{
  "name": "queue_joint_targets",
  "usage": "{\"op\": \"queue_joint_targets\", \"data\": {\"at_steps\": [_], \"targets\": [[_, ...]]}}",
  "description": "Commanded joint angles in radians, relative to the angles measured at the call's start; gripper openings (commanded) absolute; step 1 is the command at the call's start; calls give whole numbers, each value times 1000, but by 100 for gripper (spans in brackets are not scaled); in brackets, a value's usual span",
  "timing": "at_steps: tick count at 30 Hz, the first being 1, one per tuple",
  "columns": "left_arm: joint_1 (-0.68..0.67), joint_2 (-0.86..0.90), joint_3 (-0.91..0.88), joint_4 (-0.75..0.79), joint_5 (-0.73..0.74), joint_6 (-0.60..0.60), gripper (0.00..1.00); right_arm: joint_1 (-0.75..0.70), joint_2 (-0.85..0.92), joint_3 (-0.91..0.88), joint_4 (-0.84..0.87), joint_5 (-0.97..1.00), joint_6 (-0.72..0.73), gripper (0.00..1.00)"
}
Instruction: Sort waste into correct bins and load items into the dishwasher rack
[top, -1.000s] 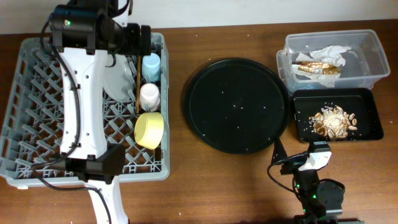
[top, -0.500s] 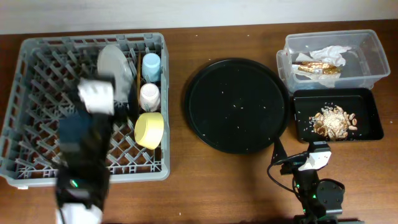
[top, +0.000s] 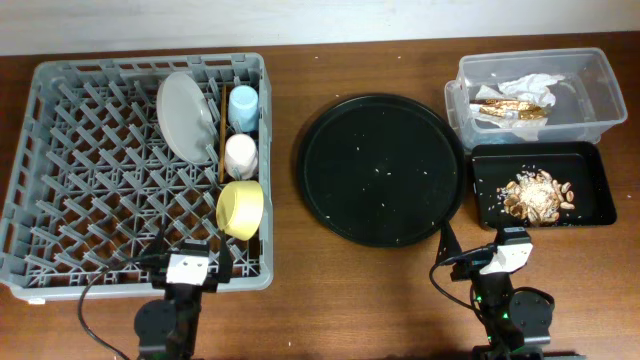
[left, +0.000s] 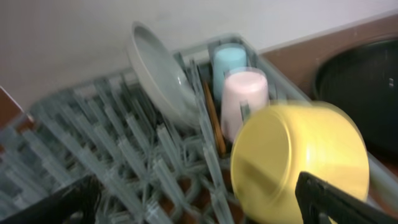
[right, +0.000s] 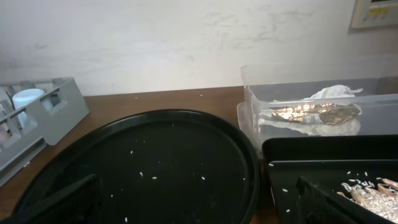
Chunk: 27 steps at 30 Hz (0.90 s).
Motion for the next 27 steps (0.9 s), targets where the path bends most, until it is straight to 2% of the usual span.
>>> {"op": "queue_joint_targets", "data": {"at_steps": [1, 27], "targets": [[5, -95, -7, -24, 1, 31, 99, 6, -7, -5, -5, 2, 7, 98], [1, -109, -6, -22, 3, 31, 99, 6, -7, -5, -5, 2, 7, 98]]}}
